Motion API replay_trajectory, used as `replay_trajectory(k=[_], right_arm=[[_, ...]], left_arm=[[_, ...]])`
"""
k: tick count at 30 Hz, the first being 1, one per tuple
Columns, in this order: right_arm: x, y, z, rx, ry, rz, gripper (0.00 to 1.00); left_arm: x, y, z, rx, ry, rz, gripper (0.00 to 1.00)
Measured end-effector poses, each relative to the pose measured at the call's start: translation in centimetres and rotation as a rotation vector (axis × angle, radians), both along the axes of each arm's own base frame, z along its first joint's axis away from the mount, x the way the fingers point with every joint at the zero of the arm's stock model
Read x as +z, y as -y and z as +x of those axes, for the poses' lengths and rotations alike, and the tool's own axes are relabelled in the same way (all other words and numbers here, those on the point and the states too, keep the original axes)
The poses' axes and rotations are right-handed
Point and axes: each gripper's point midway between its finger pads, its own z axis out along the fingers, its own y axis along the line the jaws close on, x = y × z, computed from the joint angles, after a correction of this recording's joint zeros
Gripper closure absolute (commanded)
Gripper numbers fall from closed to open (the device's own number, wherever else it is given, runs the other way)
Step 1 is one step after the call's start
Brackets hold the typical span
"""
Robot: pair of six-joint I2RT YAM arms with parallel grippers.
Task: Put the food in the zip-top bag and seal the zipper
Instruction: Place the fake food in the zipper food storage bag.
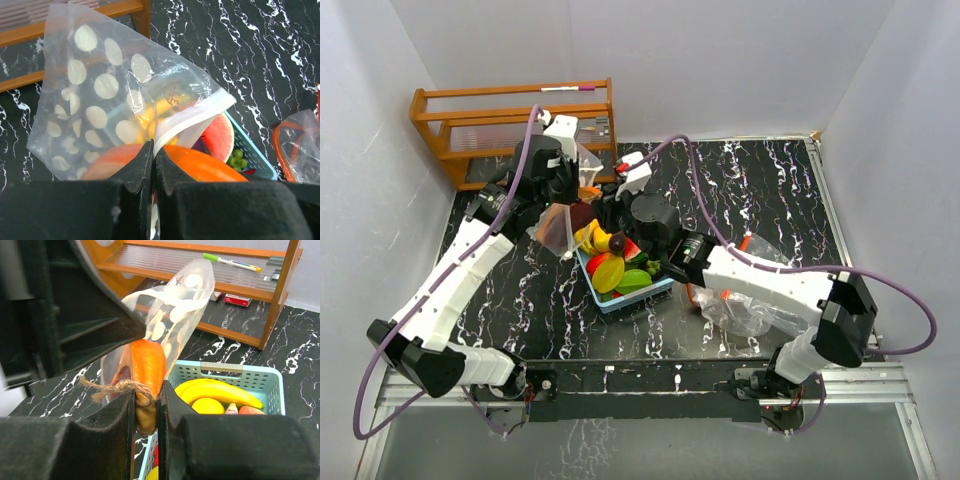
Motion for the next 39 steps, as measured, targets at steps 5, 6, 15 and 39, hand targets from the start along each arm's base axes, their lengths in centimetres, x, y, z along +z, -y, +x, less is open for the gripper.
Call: replay_trajectory(k=[5,6,15,39], right_arm=[[-1.2,-1.0,1.2,-0.037,-0.023,-0.013,0.92],[-1.5,-1.1,1.4,-0.046,-0.029,-0.010,0.92],[-1.3,-0.6,2.5,-0.147,-0.058,0.057,0.92],[-2.2,0.6,-2.7,-0.006,-0.286,0.052,0.38]], left_arm=[[0.5,-0.1,-1.2,-0.017,0.003,-0.052,1.00],[0.5,0.0,-1.6,-0.027,0.002,-0.066,1.00],[0.4,0.7,-4.4,-0.096,-0.017,-0.160,1.00],[-2.8,2.5,-4.5,-0.126,-0.127,-0.204,1.00]])
